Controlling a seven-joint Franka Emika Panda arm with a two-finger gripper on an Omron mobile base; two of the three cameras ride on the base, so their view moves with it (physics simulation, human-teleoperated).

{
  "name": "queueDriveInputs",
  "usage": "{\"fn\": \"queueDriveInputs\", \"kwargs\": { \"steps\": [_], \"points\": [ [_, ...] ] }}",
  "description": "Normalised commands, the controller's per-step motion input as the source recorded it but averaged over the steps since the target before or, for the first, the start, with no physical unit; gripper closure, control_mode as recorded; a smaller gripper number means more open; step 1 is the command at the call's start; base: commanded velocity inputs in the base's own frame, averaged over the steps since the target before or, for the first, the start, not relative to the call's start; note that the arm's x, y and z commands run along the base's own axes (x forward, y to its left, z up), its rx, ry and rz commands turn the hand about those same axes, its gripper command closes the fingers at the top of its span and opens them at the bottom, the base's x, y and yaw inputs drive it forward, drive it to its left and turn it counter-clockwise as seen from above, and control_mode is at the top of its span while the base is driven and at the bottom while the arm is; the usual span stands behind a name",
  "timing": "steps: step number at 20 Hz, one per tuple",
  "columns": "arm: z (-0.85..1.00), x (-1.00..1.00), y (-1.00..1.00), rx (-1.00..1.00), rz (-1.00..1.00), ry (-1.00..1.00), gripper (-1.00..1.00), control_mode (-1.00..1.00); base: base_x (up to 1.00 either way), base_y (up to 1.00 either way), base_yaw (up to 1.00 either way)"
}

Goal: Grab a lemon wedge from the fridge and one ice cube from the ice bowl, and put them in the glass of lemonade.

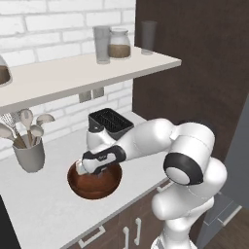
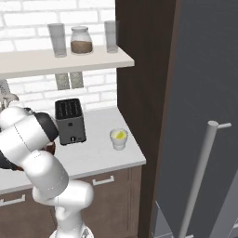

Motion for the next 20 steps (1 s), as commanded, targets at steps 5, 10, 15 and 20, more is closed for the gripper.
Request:
{"fn": "queueDriveInputs", "kwargs": {
  "steps": [5,10,15,20],
  "points": [
    [-0.25,0.00,0.00,0.01,0.00,0.00,-1.00,-1.00,0.00,0.00,0.00],
    [-0.27,-0.02,0.02,0.00,0.00,0.00,-1.00,-1.00,0.00,0.00,0.00],
    [-0.01,-0.19,0.15,0.02,0.00,0.00,-1.00,-1.00,0.00,0.00,0.00],
    [-0.07,-0.40,0.08,0.02,0.00,0.00,-1.00,-1.00,0.00,0.00,0.00]
  ]
}}
